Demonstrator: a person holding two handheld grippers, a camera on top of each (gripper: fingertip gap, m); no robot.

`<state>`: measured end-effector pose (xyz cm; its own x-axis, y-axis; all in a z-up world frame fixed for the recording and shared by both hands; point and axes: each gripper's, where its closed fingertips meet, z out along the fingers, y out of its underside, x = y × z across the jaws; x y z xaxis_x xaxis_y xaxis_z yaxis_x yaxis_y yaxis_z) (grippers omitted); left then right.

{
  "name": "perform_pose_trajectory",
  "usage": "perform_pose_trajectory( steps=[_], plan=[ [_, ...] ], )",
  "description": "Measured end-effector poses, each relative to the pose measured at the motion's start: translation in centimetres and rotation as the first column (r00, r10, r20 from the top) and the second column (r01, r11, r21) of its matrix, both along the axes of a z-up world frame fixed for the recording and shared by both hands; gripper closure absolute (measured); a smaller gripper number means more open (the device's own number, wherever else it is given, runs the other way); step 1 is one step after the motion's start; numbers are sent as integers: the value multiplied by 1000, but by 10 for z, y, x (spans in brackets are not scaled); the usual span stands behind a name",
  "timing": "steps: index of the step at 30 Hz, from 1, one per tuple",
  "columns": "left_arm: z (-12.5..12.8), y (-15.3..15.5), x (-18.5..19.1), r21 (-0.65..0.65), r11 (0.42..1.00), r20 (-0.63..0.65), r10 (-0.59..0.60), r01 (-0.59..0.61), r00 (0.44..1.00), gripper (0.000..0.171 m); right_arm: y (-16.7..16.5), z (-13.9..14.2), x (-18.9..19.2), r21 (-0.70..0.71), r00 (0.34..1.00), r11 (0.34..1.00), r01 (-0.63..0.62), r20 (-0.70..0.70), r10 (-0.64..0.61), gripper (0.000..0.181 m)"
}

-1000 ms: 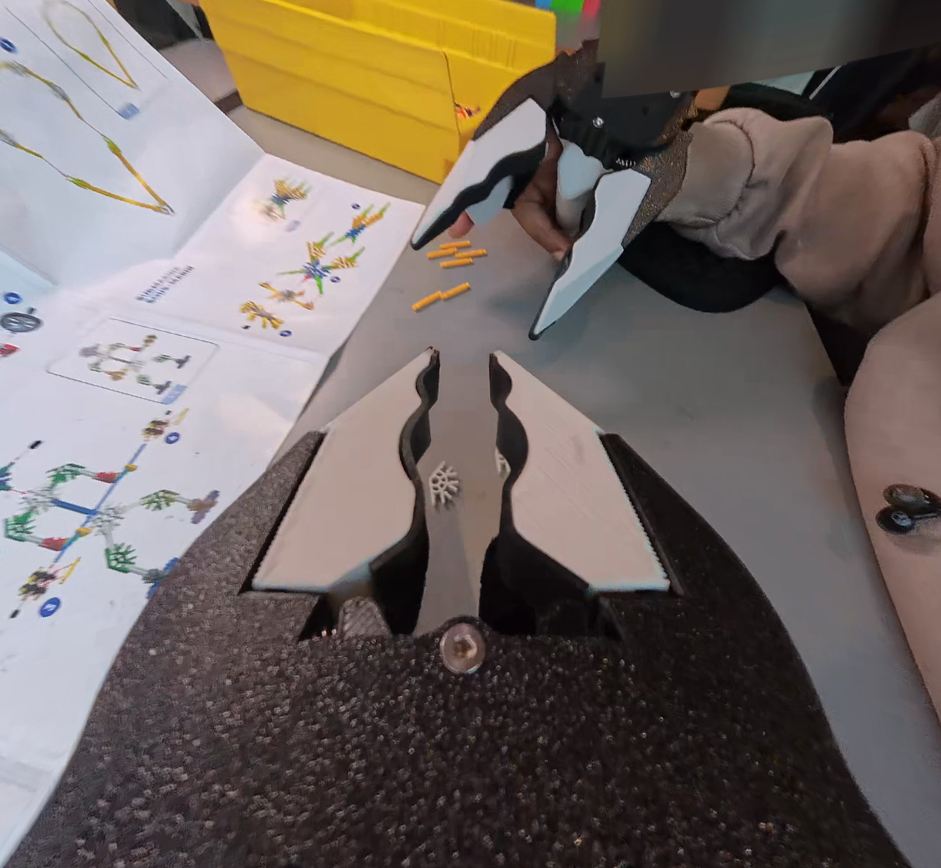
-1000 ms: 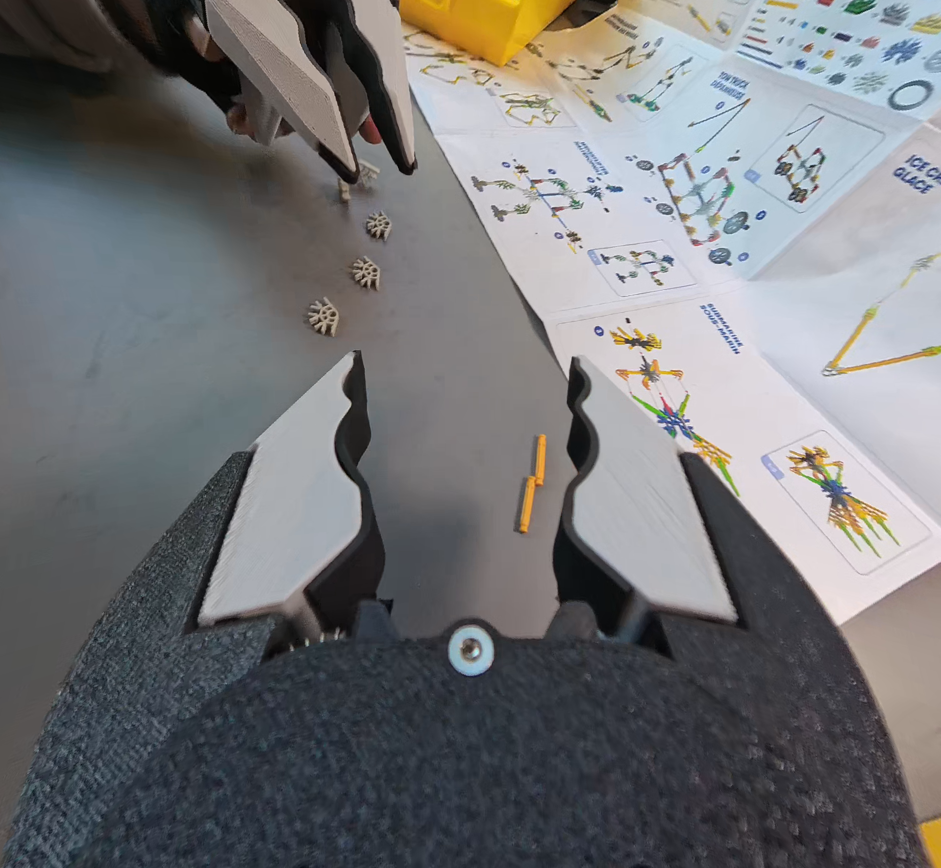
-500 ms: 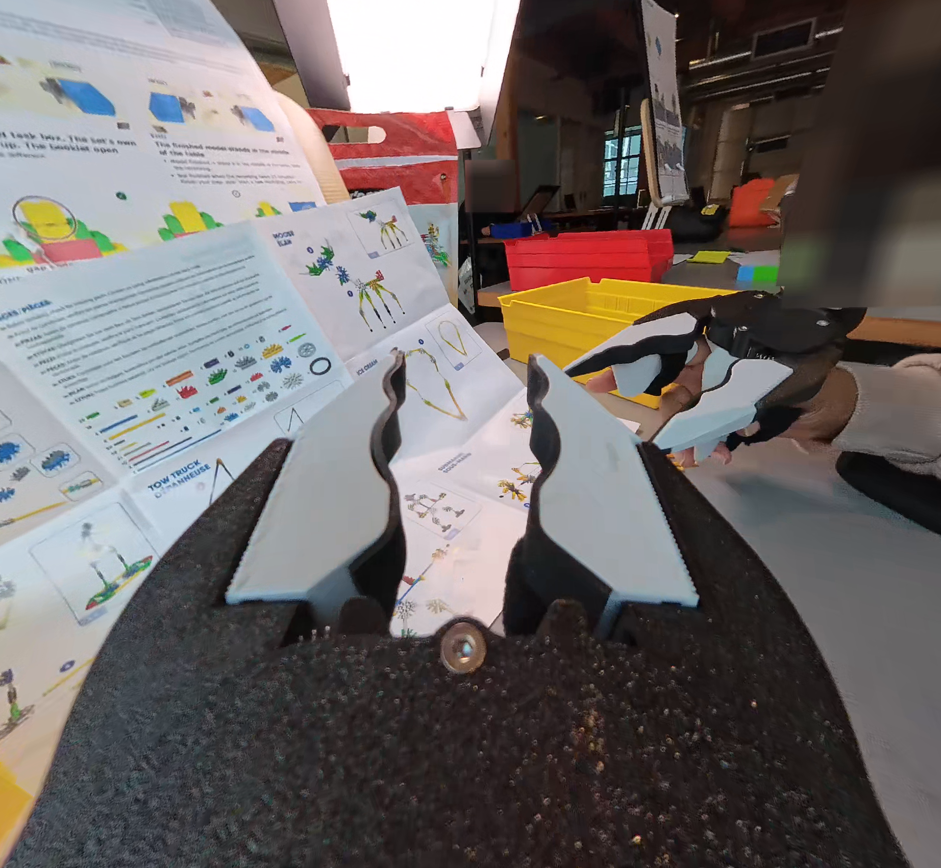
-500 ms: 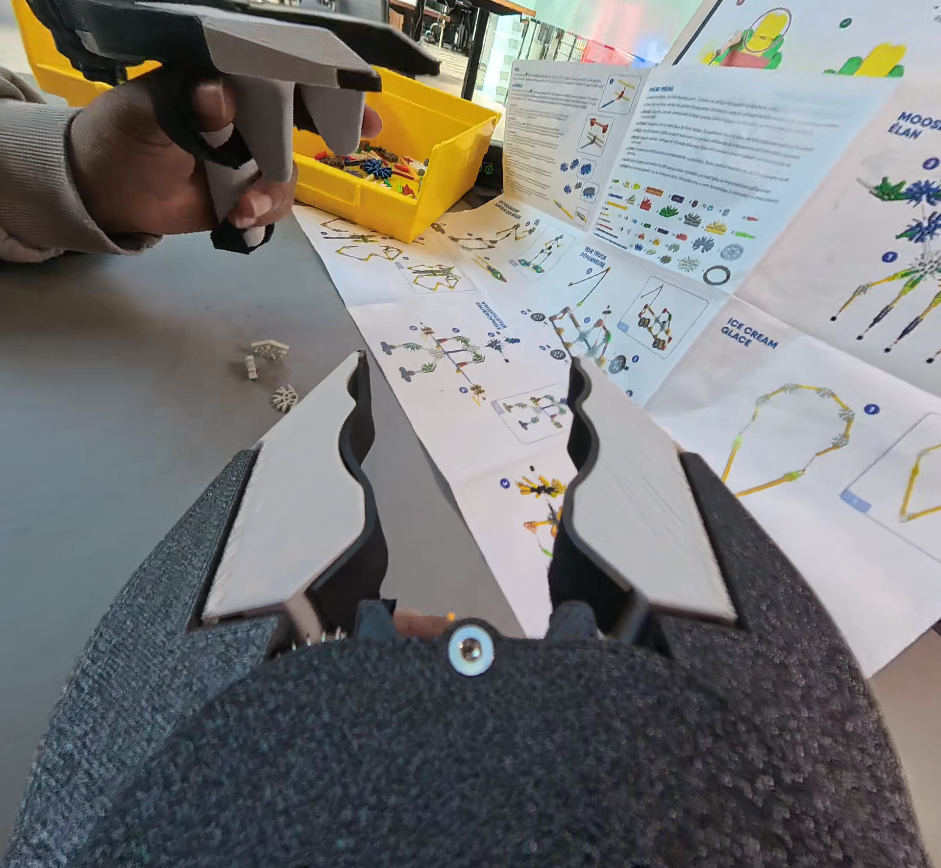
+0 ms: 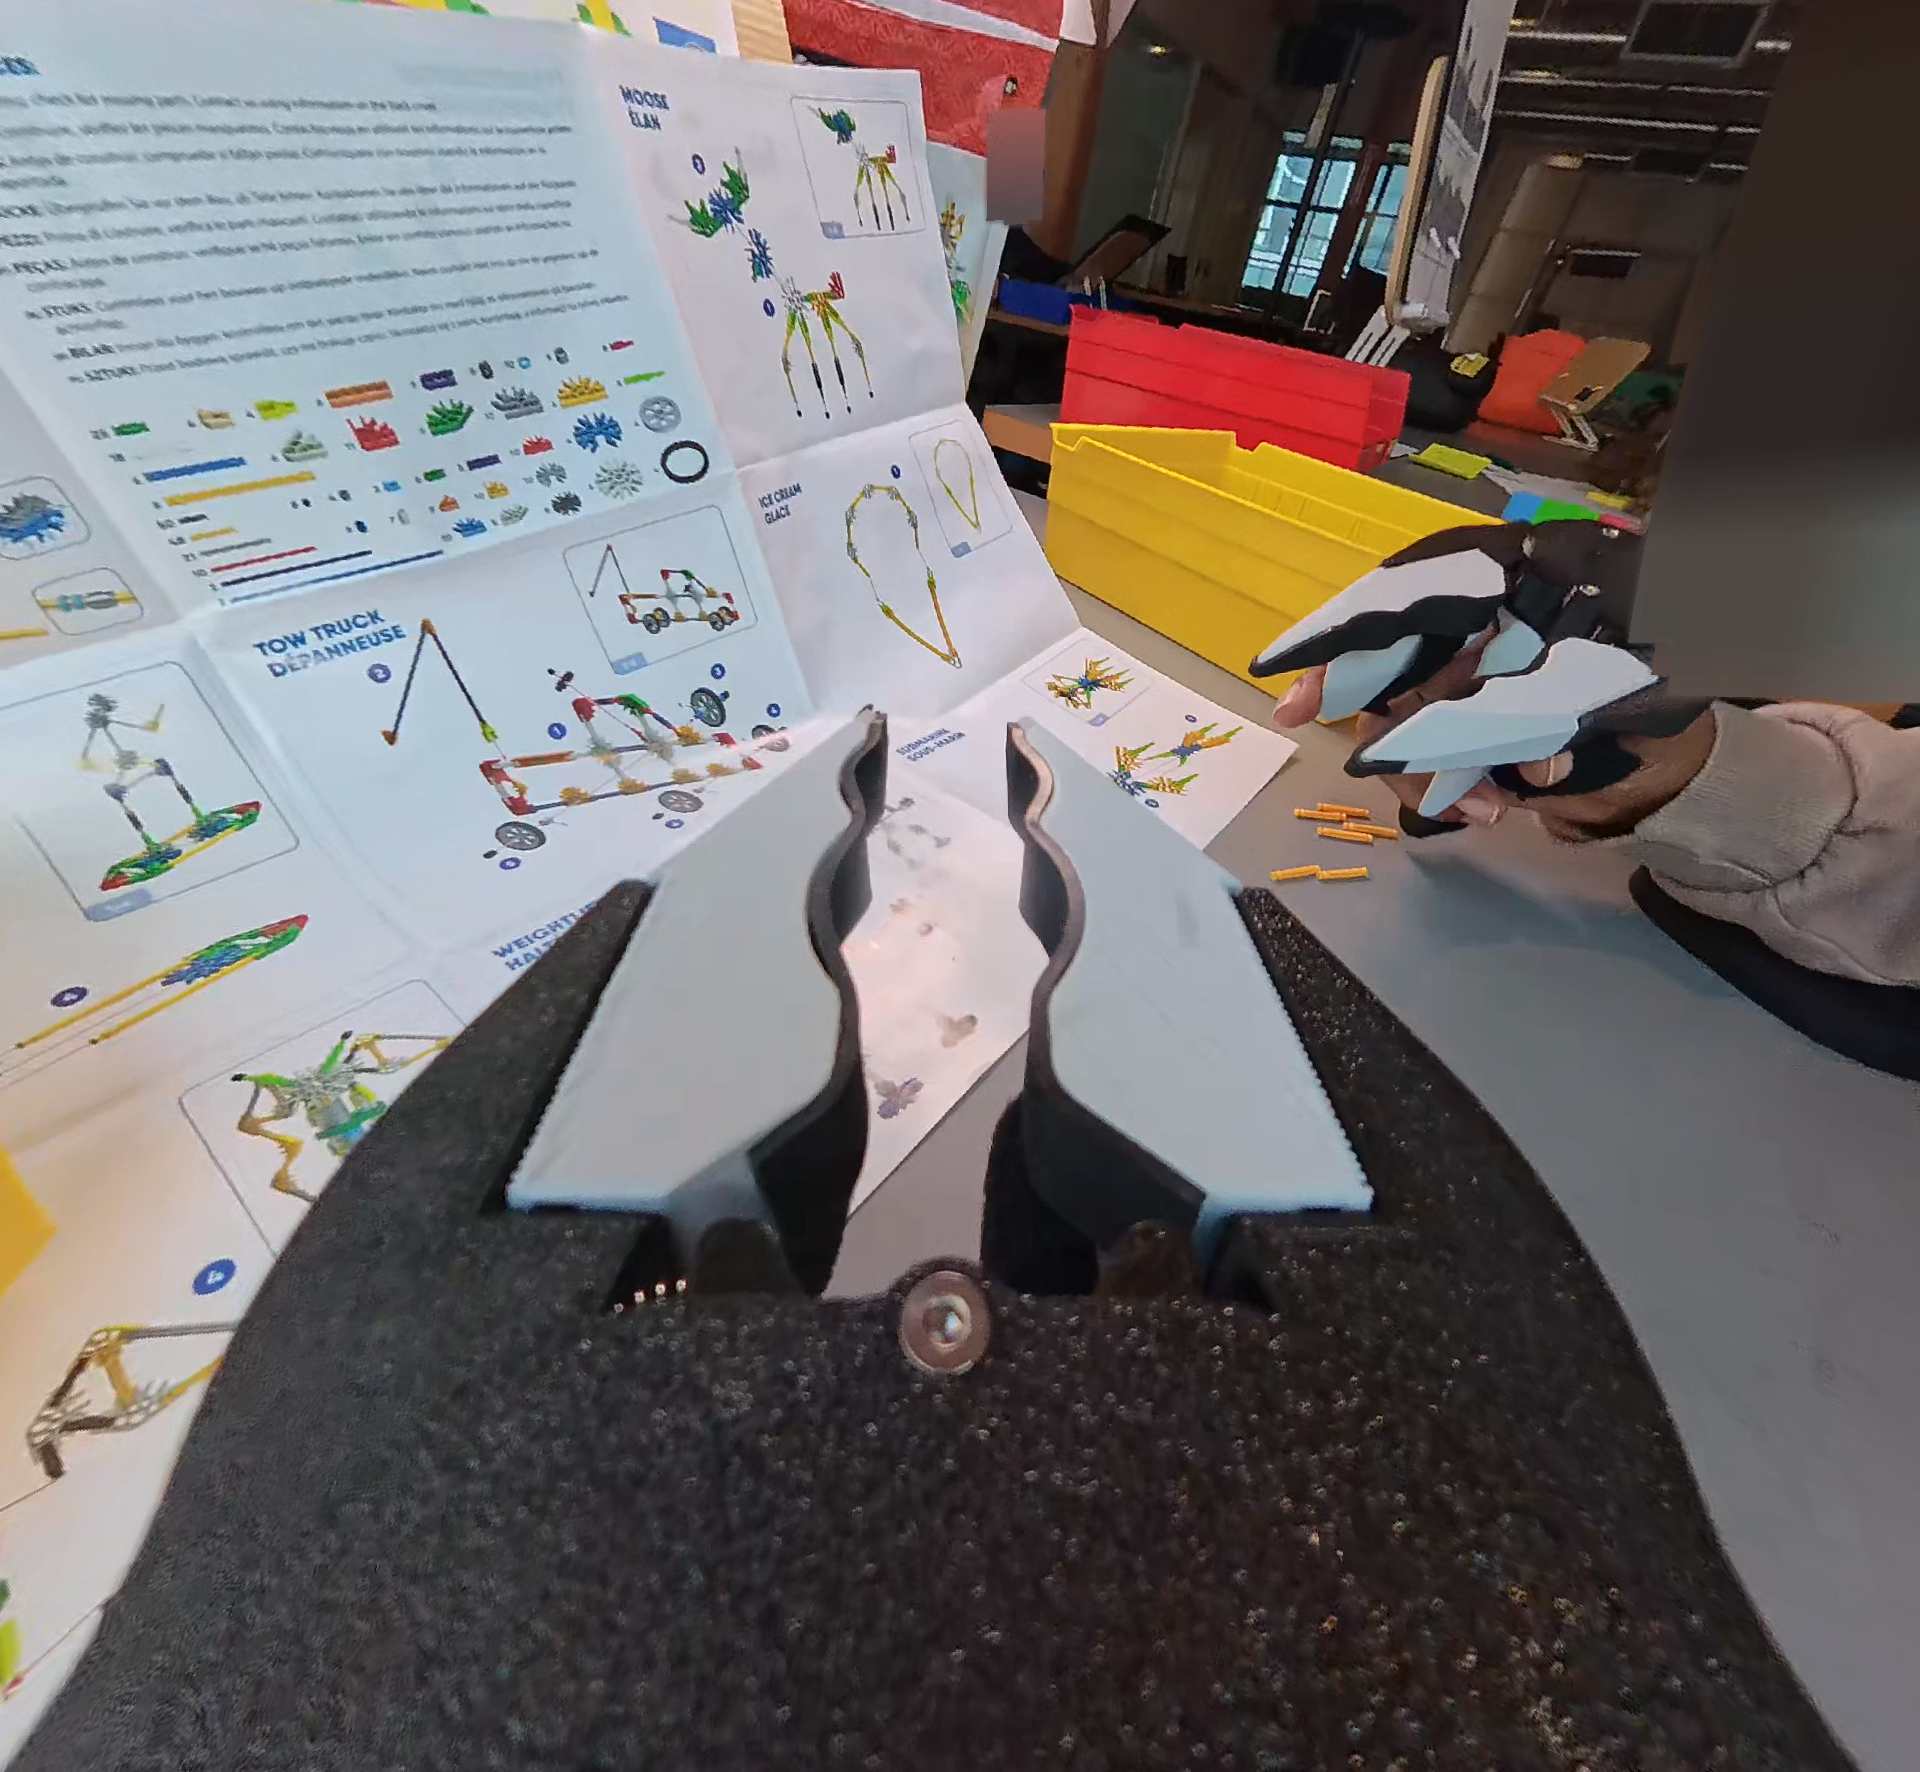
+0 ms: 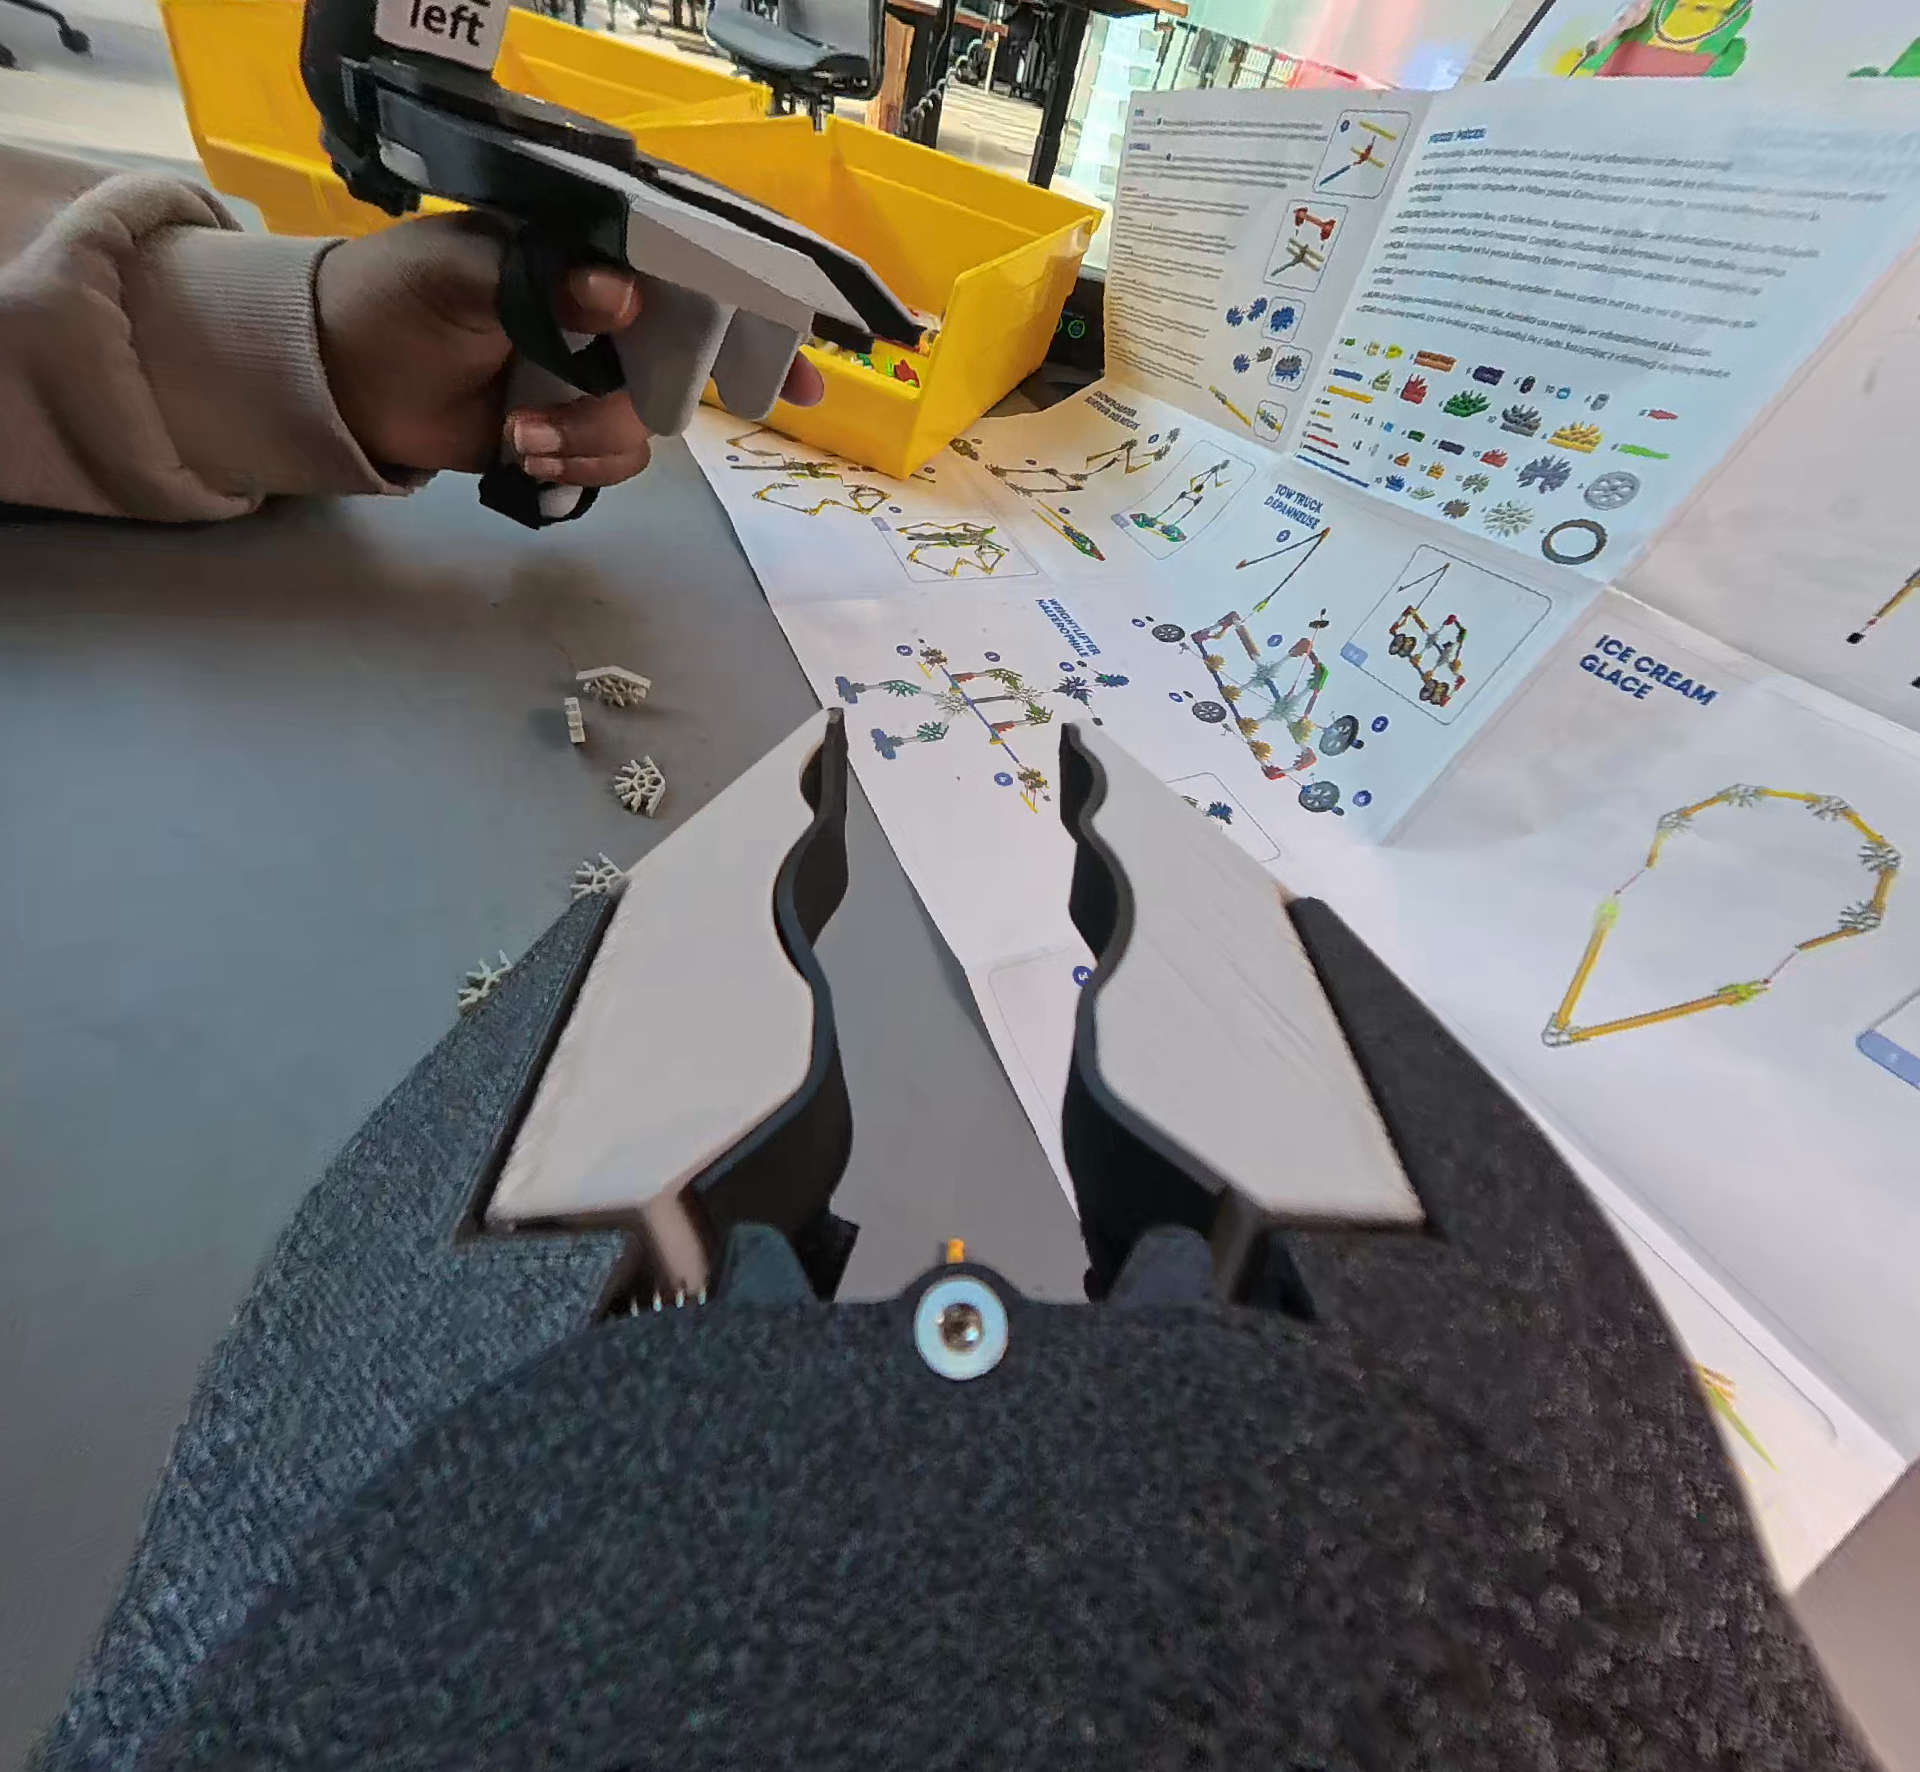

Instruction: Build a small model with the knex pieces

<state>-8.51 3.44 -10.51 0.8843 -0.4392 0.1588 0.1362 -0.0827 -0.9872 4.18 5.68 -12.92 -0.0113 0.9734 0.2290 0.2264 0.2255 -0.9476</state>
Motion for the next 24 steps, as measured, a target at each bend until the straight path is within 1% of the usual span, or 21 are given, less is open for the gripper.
perform_pose_trajectory(
  steps=[3,7,9,11,13,18,22,24],
  plan=[
    [-11,1,12,-36,998,-45,-56,55,997,151,-5,-7,-1,45,998,999,-18,60,15,138],
    [-20,-1,19,-63,995,-128,-79,71,989,150,-14,-28,-2,63,987,995,-73,151,63,138],
    [-24,-3,21,-87,991,-146,-110,98,983,150,-17,-36,-2,67,980,994,-92,184,78,138],
    [-29,-6,25,-118,982,-142,-161,145,977,150,-20,-41,-2,41,974,993,-112,201,101,141],
    [-32,-9,27,-143,973,-131,-203,184,970,150,-24,-43,-2,22,969,991,-133,214,125,144],
    [-37,-20,37,-201,930,-84,-328,306,941,148,-34,-37,-3,-48,968,985,-165,186,171,146],
    [-48,-24,35,-245,914,-134,-364,325,922,145,-34,-40,-2,-56,964,985,-163,204,172,146],
    [-52,-30,36,-268,894,-137,-405,360,904,143,-34,-42,-2,-61,962,985,-161,213,170,146]
  ],
)
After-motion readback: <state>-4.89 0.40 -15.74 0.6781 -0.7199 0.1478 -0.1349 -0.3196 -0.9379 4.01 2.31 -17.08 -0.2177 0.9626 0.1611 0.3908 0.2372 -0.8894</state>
